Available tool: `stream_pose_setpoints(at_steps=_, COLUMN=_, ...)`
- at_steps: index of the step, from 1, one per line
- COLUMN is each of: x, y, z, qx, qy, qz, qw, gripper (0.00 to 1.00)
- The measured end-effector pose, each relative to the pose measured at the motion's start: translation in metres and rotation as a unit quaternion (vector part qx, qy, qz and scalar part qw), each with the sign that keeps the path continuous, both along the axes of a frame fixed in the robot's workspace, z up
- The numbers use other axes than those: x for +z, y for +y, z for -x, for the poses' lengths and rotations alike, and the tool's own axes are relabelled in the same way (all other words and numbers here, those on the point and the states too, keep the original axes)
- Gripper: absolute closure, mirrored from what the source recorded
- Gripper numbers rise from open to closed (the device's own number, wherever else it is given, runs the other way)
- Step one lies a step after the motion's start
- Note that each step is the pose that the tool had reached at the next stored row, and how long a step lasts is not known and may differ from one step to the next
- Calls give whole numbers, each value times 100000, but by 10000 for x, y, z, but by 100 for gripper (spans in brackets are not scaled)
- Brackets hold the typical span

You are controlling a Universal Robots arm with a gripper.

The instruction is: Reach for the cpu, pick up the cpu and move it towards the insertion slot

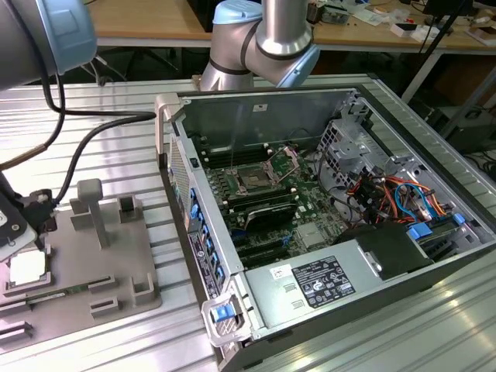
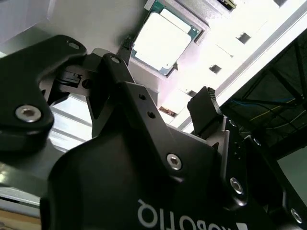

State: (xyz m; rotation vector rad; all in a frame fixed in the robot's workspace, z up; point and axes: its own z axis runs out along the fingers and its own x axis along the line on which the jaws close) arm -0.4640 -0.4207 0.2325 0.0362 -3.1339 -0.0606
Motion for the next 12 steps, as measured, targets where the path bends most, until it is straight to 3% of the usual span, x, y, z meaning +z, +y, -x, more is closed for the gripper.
stream_pose_setpoints(at_steps=7, x=-196, y=0, z=-2, qx=-666, qy=-3, qz=0, qw=99998, gripper=26)
stream_pose_setpoints(at_steps=12, x=-285, y=0, z=-17, qx=-1798, qy=0, qz=-1, qw=99984, gripper=26)
